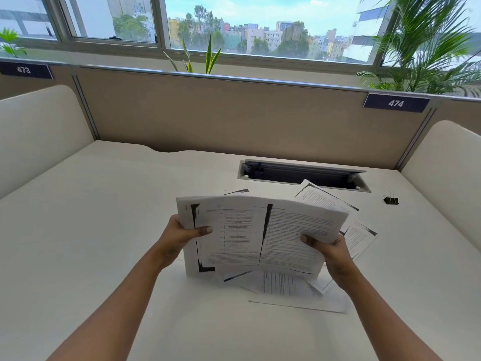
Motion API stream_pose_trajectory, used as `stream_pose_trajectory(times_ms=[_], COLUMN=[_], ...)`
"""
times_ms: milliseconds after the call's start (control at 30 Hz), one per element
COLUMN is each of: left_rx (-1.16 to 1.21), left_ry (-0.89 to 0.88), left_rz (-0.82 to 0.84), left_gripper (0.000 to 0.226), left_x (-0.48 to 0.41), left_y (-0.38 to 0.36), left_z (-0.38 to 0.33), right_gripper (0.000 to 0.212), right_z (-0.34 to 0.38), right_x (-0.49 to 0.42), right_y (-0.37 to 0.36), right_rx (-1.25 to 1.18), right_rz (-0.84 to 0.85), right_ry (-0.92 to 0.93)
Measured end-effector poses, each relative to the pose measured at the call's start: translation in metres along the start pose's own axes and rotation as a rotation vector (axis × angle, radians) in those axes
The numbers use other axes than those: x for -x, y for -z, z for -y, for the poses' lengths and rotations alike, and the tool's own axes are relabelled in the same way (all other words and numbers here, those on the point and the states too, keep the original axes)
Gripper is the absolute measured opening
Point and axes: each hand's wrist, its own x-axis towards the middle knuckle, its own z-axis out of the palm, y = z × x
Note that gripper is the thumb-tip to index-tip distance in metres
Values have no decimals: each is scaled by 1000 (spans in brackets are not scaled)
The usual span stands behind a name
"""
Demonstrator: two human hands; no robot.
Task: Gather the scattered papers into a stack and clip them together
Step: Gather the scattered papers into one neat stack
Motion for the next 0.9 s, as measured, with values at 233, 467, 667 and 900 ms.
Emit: stream_pose_trajectory(times_ms=[233, 467, 667, 900], left_rx=[16, 6, 1, 25], left_ry=[42, -1, -5, 102], left_rz=[-18, -50, -32, -40], left_gripper=[67, 42, 78, 72], left_x=[7, 0, 6, 14], left_y=[-4, -9, -2, -4], left_z=[19, 10, 15, 36], right_gripper=[63, 39, 74, 61], right_z=[-10, -3, -7, -16], right_x=[7, 2, 5, 10], right_y=[-4, -9, -4, -5], right_rx=[0, 23, 40, 43], right_rz=[-10, 2, -33, -69], right_ry=[-46, 31, -28, -90])
